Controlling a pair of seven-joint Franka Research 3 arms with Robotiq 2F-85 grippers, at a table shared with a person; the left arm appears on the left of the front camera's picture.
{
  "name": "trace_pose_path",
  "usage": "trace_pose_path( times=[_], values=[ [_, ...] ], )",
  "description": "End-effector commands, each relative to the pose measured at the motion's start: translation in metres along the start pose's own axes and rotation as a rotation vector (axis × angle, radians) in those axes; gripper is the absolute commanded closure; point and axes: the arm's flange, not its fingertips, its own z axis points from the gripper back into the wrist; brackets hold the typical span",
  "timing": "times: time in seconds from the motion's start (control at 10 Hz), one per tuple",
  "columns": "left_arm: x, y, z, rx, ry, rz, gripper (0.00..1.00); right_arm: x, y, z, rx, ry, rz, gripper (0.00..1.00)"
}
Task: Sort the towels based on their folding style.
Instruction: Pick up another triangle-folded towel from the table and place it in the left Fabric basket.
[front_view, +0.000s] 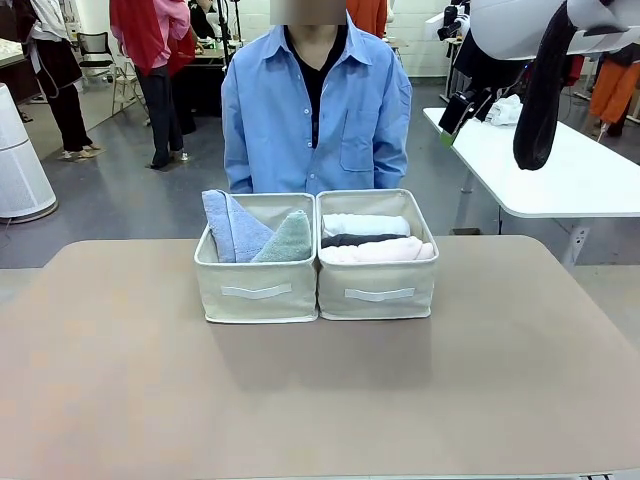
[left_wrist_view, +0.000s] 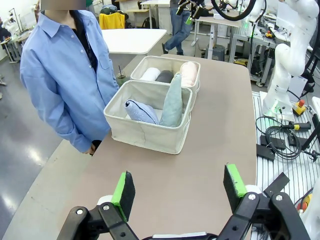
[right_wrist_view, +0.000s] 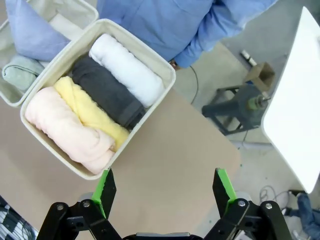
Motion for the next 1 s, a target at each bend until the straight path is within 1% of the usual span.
trace_pose_path(
  times=[0.0, 0.2, 0.3, 0.4, 0.5, 0.6, 0.7, 0.8, 0.9],
  values=[
    [-0.001, -0.002, 0.0, 0.002, -0.013, -0.026, 0.07, -0.003, 0.001, -0.001, -0.012, 0.015, -0.011, 0.0],
    [-0.001, -0.002, 0.0, 0.002, -0.013, -0.026, 0.07, 0.0, 0.0, 0.0, 0.0, 0.0, 0.0, 0.0],
    [-0.001, -0.002, 0.0, 0.002, -0.013, -0.026, 0.07, -0.005, -0.03, 0.011, 0.131, -0.038, -0.01, 0.0],
    [-0.001, -0.002, 0.0, 0.002, -0.013, -0.026, 0.07, -0.015, -0.065, 0.024, 0.3, -0.092, 0.025, 0.0],
    [-0.001, -0.002, 0.0, 0.002, -0.013, -0.026, 0.07, -0.028, -0.099, 0.031, 0.452, -0.118, 0.031, 0.0],
    [-0.001, -0.002, 0.0, 0.002, -0.013, -0.026, 0.07, -0.044, -0.13, 0.032, 0.586, -0.132, 0.051, 0.0],
    [-0.001, -0.002, 0.0, 0.002, -0.013, -0.026, 0.07, -0.064, -0.158, 0.026, 0.682, -0.153, 0.123, 0.0],
    [-0.001, -0.002, 0.0, 0.002, -0.013, -0.026, 0.07, -0.082, -0.18, 0.017, 0.667, -0.202, 0.124, 0.0],
    [-0.001, -0.002, 0.0, 0.002, -0.013, -0.026, 0.07, -0.103, -0.198, 0.01, 0.68, -0.266, 0.152, 0.0]
  ],
)
